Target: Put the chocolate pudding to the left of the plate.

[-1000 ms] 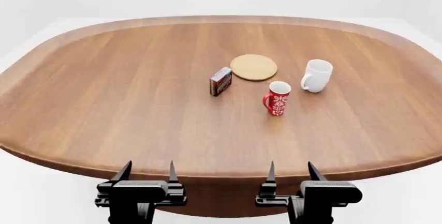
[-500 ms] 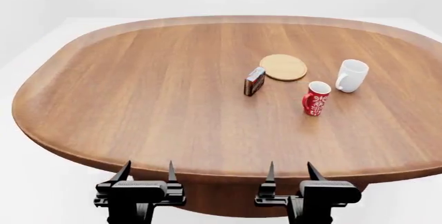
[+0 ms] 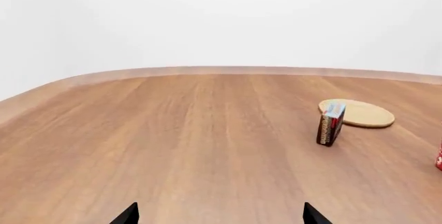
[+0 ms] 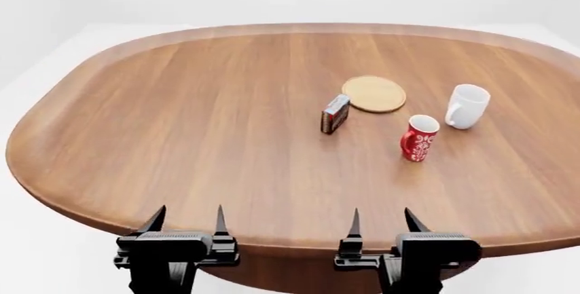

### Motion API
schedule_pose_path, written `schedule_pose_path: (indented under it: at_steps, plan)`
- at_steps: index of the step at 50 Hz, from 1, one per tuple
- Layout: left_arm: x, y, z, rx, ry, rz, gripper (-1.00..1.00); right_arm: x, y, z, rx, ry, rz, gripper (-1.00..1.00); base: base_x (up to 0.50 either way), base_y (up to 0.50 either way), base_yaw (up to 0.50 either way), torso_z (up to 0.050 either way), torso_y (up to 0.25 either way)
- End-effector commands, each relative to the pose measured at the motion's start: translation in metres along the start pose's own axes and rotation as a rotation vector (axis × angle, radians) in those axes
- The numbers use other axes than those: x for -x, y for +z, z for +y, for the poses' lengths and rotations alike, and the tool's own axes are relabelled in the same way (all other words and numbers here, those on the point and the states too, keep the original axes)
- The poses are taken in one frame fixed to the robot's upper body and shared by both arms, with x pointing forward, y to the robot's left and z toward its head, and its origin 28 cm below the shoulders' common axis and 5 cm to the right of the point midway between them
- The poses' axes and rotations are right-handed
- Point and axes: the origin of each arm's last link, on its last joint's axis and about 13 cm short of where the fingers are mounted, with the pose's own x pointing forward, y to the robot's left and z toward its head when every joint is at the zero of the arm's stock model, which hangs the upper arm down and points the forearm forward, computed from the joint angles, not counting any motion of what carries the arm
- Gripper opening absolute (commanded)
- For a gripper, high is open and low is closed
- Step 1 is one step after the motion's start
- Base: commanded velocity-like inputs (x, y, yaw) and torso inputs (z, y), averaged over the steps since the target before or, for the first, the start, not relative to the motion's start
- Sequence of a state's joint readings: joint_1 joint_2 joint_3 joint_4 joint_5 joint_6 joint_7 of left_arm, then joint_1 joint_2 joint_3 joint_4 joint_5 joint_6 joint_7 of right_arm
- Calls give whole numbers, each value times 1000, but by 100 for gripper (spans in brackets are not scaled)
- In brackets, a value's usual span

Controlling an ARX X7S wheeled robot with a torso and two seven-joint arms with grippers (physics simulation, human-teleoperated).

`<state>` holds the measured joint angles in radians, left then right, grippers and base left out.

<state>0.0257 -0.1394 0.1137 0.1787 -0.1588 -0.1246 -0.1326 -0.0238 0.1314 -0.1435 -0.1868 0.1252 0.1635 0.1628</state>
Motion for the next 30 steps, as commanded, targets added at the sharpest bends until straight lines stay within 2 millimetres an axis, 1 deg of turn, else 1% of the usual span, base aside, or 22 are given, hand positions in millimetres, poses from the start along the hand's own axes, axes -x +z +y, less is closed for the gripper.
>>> schedule_pose_path:
  at_steps: [1, 30]
  plan:
    - [4, 11, 0, 3, -9, -9, 100, 4, 10, 1, 8, 34, 11, 100, 500, 0, 0, 0, 0]
    - [8, 13, -1, 8, -24, -17, 100, 4, 12, 0, 2, 36, 19, 100, 500, 0, 0, 0, 0]
